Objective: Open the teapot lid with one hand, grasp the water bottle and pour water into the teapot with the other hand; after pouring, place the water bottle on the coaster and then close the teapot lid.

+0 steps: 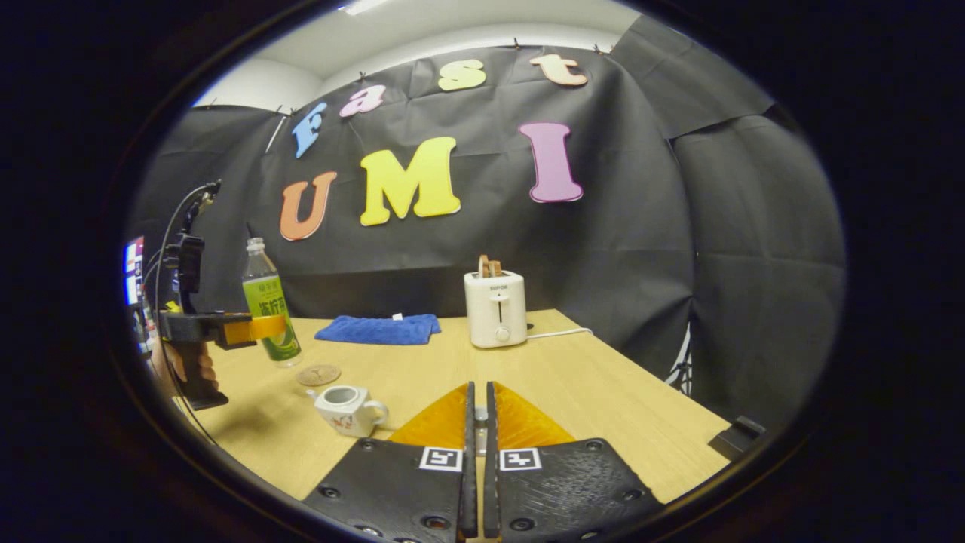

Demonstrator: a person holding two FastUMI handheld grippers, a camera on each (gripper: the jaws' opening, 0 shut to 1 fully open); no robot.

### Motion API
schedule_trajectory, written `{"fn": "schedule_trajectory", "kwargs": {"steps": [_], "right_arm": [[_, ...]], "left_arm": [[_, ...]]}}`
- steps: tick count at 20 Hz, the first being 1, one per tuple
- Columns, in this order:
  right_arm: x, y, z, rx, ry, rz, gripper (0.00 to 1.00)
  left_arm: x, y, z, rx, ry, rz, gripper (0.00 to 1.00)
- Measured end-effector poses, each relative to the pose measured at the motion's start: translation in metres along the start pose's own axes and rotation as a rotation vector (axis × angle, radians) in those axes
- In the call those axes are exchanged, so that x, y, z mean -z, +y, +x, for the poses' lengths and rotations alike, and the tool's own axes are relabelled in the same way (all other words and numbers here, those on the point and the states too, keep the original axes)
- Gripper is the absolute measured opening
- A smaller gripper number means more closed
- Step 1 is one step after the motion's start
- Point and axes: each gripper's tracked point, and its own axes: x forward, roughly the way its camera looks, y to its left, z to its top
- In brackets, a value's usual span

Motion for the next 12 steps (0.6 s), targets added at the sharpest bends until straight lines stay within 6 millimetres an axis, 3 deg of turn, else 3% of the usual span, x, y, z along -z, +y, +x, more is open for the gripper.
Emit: {"fn": "schedule_trajectory", "kwargs": {"steps": [6,12], "right_arm": [[0.012,-0.001,0.011,0.005,0.029,-0.001,0.03],[0.02,-0.006,0.02,0.018,0.049,-0.001,0.03]], "left_arm": [[0.014,0.007,0.041,0.013,0.019,0.012,0.75],[0.04,0.013,0.061,0.012,0.082,-0.006,0.76]]}}
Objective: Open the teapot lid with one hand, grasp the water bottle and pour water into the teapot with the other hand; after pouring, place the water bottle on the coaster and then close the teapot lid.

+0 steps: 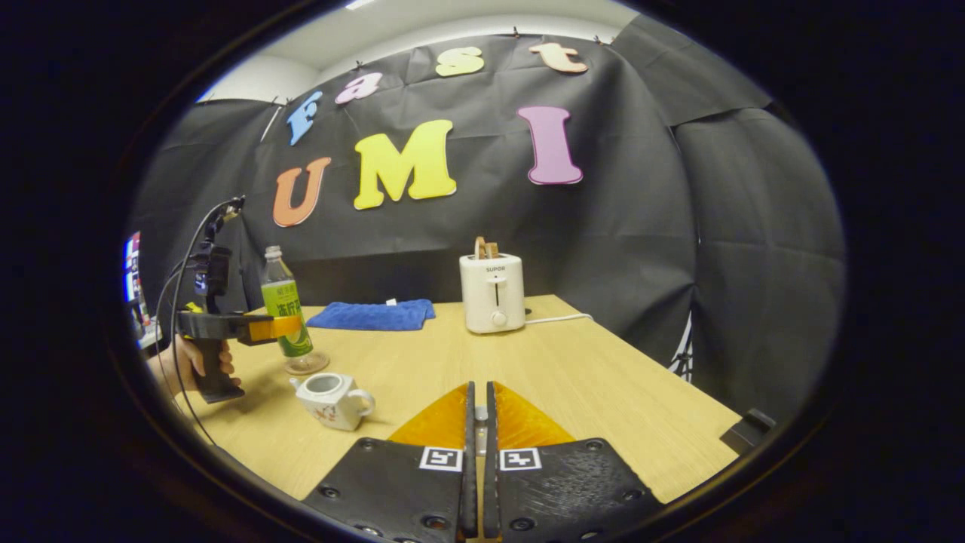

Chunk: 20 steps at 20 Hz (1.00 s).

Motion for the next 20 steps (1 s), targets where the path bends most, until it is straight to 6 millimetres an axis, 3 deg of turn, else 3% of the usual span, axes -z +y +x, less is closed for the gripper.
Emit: {"fn": "schedule_trajectory", "kwargs": {"steps": [13,14,15,20], "right_arm": [[0.003,-0.001,0.001,0.002,0.011,0.004,0.03],[0.002,-0.001,0.001,0.002,0.01,0.005,0.03],[0.002,0.0,0.0,0.001,0.008,0.004,0.03],[0.0,0.002,-0.004,-0.003,0.004,0.002,0.03]], "left_arm": [[0.007,-0.003,0.01,0.024,0.016,0.001,0.8],[0.009,-0.004,0.008,0.025,0.026,0.005,0.81],[0.009,-0.004,0.008,0.024,0.03,0.003,0.91],[0.007,-0.007,-0.001,0.035,0.031,-0.01,1.0]]}}
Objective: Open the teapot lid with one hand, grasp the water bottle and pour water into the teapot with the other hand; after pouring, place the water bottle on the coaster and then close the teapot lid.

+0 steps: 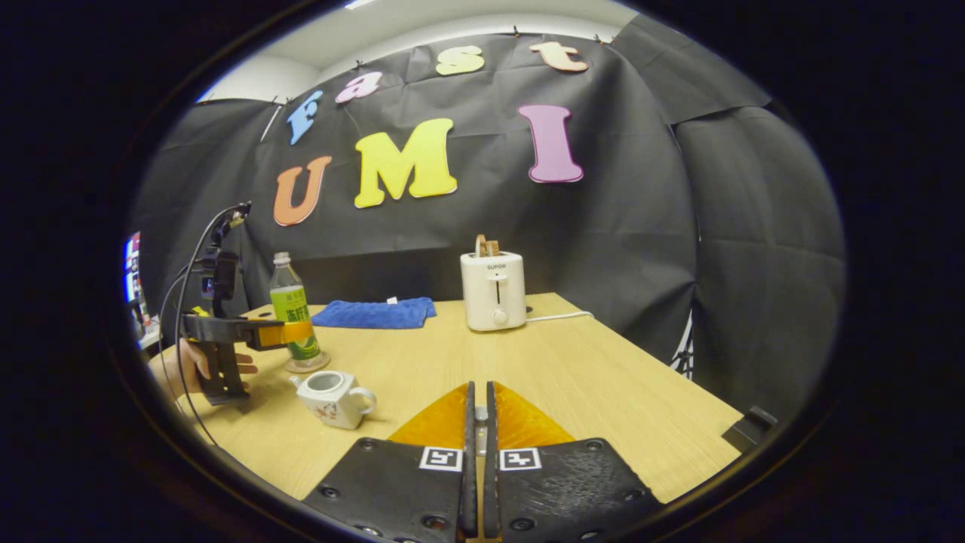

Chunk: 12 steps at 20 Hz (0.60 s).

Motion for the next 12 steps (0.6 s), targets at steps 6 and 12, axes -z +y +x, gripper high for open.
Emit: {"fn": "schedule_trajectory", "kwargs": {"steps": [6,12], "right_arm": [[-0.008,0.006,-0.008,-0.007,-0.019,-0.016,0.03],[-0.027,0.044,-0.004,-0.091,-0.05,-0.049,0.04]], "left_arm": [[0.011,0.01,-0.04,-0.034,0.032,0.002,1.0],[-0.003,0.029,-0.12,-0.098,-0.057,-0.09,1.0]]}}
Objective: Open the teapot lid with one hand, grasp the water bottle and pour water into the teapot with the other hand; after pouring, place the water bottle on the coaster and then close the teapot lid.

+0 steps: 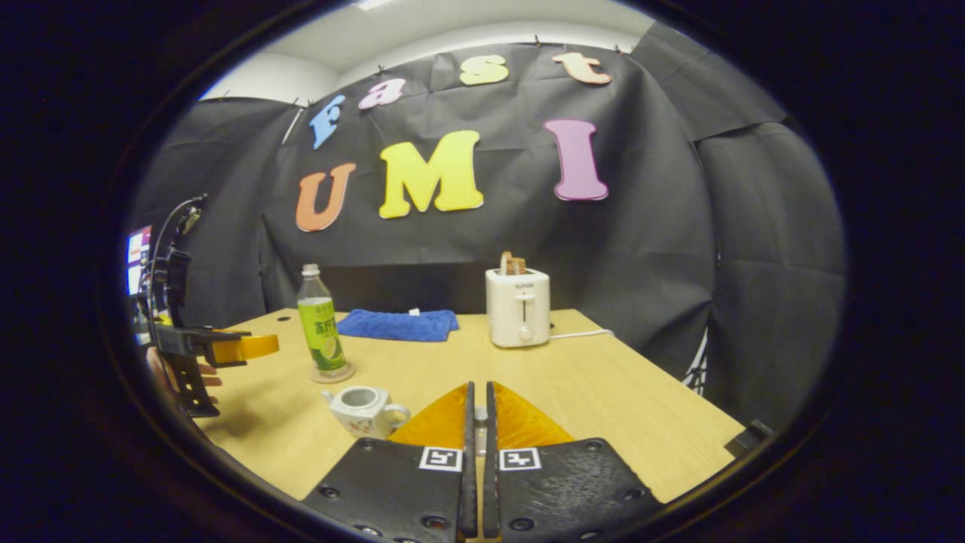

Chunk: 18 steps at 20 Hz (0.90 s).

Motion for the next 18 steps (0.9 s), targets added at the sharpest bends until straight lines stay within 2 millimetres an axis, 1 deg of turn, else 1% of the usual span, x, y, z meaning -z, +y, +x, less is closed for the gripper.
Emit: {"fn": "schedule_trajectory", "kwargs": {"steps": [3,4,6,7,9,11,12,13,14,16,18], "right_arm": [[-0.01,0.026,0.013,-0.058,-0.016,-0.023,0.03],[-0.014,0.036,0.018,-0.078,-0.021,-0.033,0.03],[-0.02,0.054,0.029,-0.112,-0.031,-0.054,0.04],[-0.02,0.062,0.035,-0.127,-0.033,-0.061,0.04],[-0.02,0.077,0.046,-0.154,-0.03,-0.074,0.03],[-0.016,0.091,0.055,-0.179,-0.018,-0.089,0.04],[-0.014,0.098,0.059,-0.192,-0.013,-0.091,0.05],[-0.012,0.105,0.062,-0.202,-0.008,-0.095,0.03],[-0.011,0.111,0.065,-0.213,-0.003,-0.101,0.03],[-0.005,0.12,0.068,-0.228,0.004,-0.115,0.03],[-0.001,0.125,0.072,-0.236,0.007,-0.117,0.04]], "left_arm": [[-0.008,0.01,-0.033,-0.038,-0.052,-0.01,0.99],[-0.01,0.014,-0.042,-0.059,-0.066,0.015,0.99],[-0.023,0.02,-0.061,-0.096,-0.134,0.076,0.99],[-0.026,0.02,-0.068,-0.105,-0.16,0.096,0.98],[-0.027,0.019,-0.08,-0.11,-0.178,0.122,0.98],[-0.031,0.023,-0.09,-0.128,-0.199,0.142,0.98],[-0.032,0.022,-0.093,-0.124,-0.201,0.143,0.98],[-0.032,0.02,-0.097,-0.117,-0.203,0.142,0.98],[-0.032,0.019,-0.099,-0.111,-0.204,0.146,0.98],[-0.033,0.021,-0.102,-0.116,-0.204,0.161,0.98],[-0.035,0.019,-0.105,-0.111,-0.206,0.167,0.98]]}}
